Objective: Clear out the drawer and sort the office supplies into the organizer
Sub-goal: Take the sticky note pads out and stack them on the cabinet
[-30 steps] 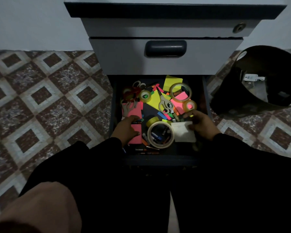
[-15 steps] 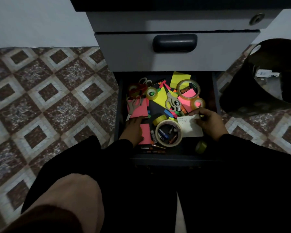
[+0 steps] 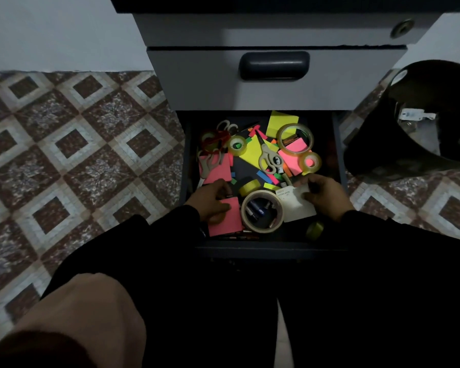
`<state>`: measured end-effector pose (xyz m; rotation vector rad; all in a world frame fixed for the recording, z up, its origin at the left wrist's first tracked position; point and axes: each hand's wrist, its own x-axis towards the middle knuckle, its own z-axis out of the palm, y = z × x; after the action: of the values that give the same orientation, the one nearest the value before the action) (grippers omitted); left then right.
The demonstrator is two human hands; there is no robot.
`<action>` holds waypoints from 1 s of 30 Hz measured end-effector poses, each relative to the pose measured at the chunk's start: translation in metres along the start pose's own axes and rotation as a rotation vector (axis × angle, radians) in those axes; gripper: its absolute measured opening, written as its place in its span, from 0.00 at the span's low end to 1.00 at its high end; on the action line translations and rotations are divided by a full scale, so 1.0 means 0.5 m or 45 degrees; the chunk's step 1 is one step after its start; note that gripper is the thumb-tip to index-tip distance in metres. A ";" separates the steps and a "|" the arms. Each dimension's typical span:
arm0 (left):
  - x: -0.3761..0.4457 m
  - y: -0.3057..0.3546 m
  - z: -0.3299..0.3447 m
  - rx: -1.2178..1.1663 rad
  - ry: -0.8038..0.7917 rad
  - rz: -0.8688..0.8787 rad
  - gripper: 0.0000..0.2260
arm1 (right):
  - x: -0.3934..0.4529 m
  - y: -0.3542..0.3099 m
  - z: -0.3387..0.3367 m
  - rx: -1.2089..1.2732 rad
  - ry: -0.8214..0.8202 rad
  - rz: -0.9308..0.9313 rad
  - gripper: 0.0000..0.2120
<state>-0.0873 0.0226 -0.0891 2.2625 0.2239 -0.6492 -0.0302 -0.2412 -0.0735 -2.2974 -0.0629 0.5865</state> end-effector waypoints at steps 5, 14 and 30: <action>-0.006 0.014 -0.023 0.237 -0.217 0.082 0.16 | -0.014 -0.004 0.009 -0.044 0.014 0.016 0.12; -0.020 0.027 -0.059 0.400 -0.068 0.077 0.23 | -0.033 -0.019 0.004 -0.229 -0.017 0.000 0.15; -0.139 0.184 -0.183 -0.776 0.307 0.341 0.21 | -0.118 -0.176 -0.176 0.125 0.207 -0.309 0.14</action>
<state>-0.0794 0.0267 0.0578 1.7294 0.1970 -0.1321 -0.0337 -0.2490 0.0641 -2.1918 -0.2264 0.2718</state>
